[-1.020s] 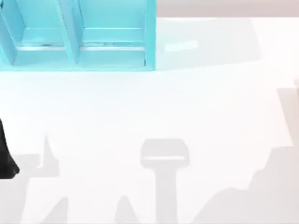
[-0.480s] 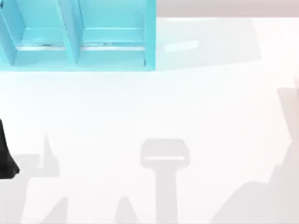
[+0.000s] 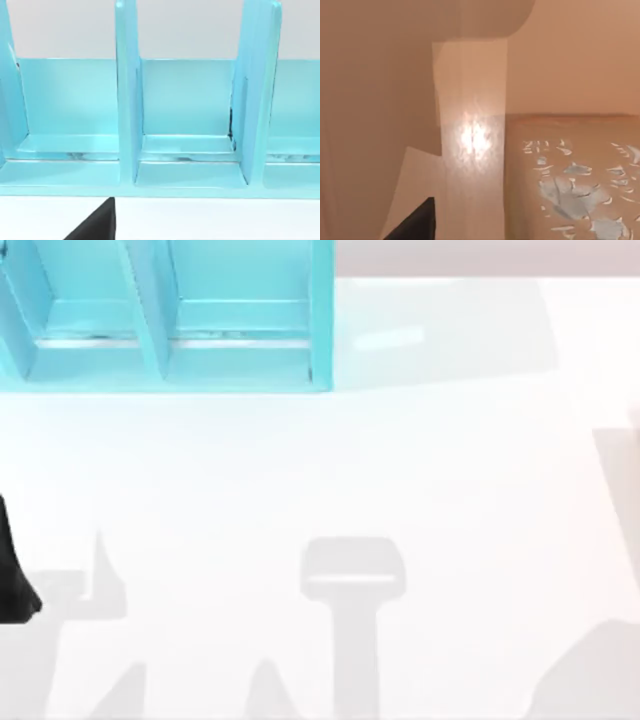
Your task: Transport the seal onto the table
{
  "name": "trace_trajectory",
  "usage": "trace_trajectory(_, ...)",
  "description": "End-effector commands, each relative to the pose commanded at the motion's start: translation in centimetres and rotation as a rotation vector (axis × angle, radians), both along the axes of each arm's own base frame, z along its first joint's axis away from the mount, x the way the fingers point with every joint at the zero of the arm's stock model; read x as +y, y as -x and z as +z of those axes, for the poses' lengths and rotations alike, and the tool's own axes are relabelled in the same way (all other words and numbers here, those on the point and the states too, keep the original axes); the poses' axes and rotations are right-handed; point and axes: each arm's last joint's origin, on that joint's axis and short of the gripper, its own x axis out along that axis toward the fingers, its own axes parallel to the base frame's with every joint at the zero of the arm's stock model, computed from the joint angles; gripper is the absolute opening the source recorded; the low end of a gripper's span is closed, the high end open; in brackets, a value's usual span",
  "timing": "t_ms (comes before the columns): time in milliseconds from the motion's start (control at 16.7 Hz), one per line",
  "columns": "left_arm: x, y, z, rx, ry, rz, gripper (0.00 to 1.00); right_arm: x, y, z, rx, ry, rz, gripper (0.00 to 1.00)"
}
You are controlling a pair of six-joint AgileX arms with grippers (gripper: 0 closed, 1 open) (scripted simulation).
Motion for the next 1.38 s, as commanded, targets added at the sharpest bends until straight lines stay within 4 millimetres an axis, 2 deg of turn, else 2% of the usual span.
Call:
trace_trajectory(180, 0.00, 0.00, 0.00, 0.000, 0.000, 0.000, 1.00, 0.00, 0.00, 0.00, 0.000, 0.000, 0.000, 1.00)
trace_trajectory(960, 0.00, 0.00, 0.00, 0.000, 0.000, 0.000, 1.00, 0.00, 0.00, 0.00, 0.000, 0.000, 0.000, 0.02)
trace_trajectory(1380, 0.00, 0.00, 0.00, 0.000, 0.000, 0.000, 1.00, 0.00, 0.00, 0.00, 0.000, 0.000, 0.000, 0.00)
